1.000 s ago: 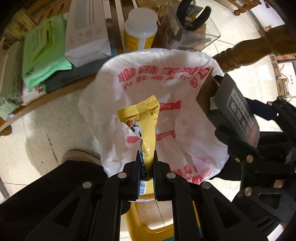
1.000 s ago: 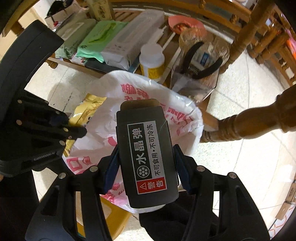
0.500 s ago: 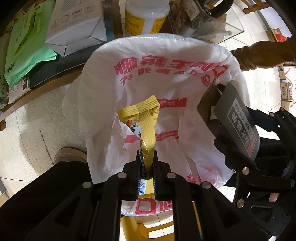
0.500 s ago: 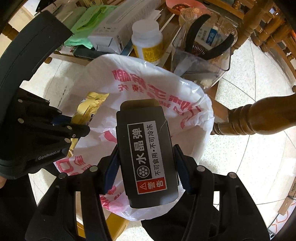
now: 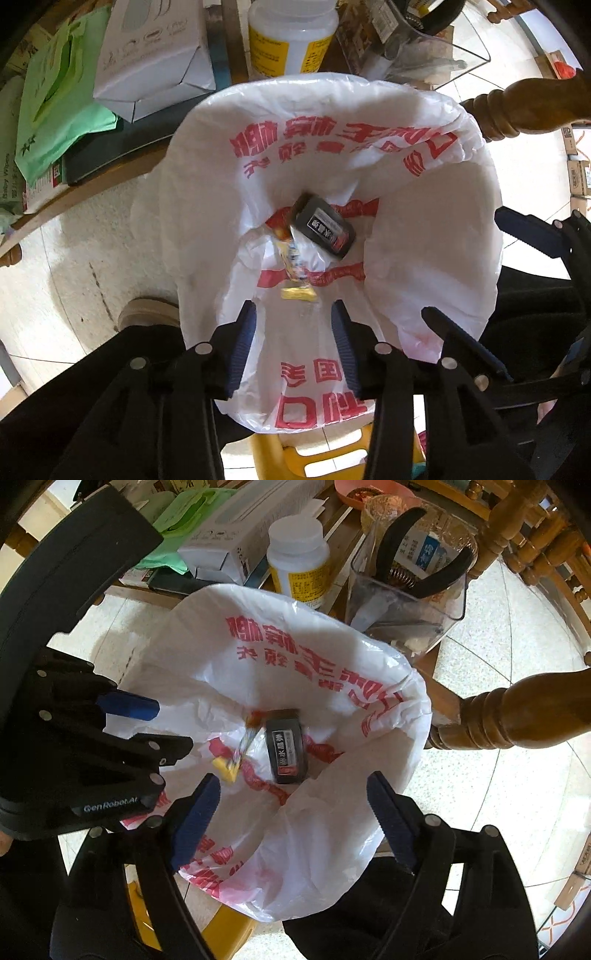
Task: Collect trash
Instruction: 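Open both tools to drop the wrapper and black box into the bag, then raise both tools back over the table toward the boxes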
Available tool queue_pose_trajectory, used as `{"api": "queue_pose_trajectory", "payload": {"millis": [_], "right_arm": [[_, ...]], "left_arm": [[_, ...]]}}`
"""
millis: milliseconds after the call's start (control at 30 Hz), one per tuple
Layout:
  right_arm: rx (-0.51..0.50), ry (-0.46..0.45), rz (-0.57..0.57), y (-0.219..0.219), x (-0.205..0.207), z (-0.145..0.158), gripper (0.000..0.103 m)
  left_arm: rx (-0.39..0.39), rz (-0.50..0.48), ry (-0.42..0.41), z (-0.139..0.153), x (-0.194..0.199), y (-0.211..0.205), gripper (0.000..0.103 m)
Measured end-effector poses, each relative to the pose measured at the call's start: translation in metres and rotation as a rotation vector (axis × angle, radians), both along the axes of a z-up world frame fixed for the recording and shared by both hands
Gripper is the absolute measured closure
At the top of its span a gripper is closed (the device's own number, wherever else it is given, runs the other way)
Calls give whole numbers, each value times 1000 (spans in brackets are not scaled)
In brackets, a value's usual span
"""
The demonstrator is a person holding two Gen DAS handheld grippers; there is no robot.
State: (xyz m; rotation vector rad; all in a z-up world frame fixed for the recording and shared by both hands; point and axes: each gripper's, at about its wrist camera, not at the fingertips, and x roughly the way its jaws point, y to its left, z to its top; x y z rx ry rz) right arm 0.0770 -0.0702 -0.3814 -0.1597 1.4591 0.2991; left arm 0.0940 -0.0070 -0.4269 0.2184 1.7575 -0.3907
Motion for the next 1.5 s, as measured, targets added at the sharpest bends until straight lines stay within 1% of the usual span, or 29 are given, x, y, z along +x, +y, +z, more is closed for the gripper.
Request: {"api": "queue_pose_trajectory", "payload": {"millis": [33,267,467,533,567,633,667,700,733,767,800,833,933,967,1000,1033,1067,1100,1167,1200,1267,1300,1333,1400,1433,1500], "right_arm": [[1,0,-2,-1,1,1,24],[-1,-6,-2,0,1,4,24],[-3,-15,9,-4,-3,13,24],[-6,8,13,-4,-6,16,23],[0,24,17,-4,-10,22,23],[14,9,34,-5,-19,41,23],[14,-11,54,-5,-25,57,20],[12,-27,70,-4,-30,69,18],[9,-52,89,-4,-36,85,16],[7,-73,105,-4,-40,98,15],[6,-109,134,-4,-49,121,15],[12,-126,154,-5,-54,136,13],[50,-170,212,-11,-69,188,12],[59,-179,220,-12,-71,198,12],[70,-197,231,-16,-73,219,12],[82,-217,240,-19,-72,238,12],[96,-246,251,-25,-72,263,12],[100,-272,260,-29,-73,281,12],[93,-343,280,-40,-71,319,11],[84,-397,285,-46,-68,346,11],[77,-472,276,-58,-62,382,6],[81,-518,261,-68,-56,407,6],[86,-537,253,-72,-52,420,6],[108,-579,238,-85,-42,449,6],[118,-593,231,-89,-36,461,6],[133,-616,229,-95,-24,480,6]], "left_arm": [[1,-2,0,1,0,-1,58],[10,-11,-12,6,-2,-6,56],[23,-18,-29,9,-3,-6,55],[28,-13,-30,14,-4,-4,45],[35,0,-28,17,-6,-2,44],[47,23,-36,32,-12,8,41],[43,24,-48,44,-17,12,39],[51,26,-63,54,-20,14,34],[59,26,-85,66,-23,17,32],[55,26,-112,80,-28,21,31],[38,27,-149,101,-35,25,29],[30,26,-172,117,-39,28,25],[14,25,-242,172,-52,38,23],[5,30,-273,197,-54,42,23],[1,35,-291,214,-55,43,23],[-7,44,-314,237,-54,46,22],[-11,51,-330,251,-54,46,22],[-25,67,-365,277,-52,49,22],[-61,95,-404,314,-48,52,18],[-76,109,-429,336,-43,52,16],[-75,130,-479,371,-35,51,15],[-64,137,-509,391,-29,49,15],[-51,140,-535,408,-22,46,14],[-51,144,-554,431,-12,41,11],[-57,154,-562,444,-5,38,11],[-66,168,-563,459,5,33,11]]}}
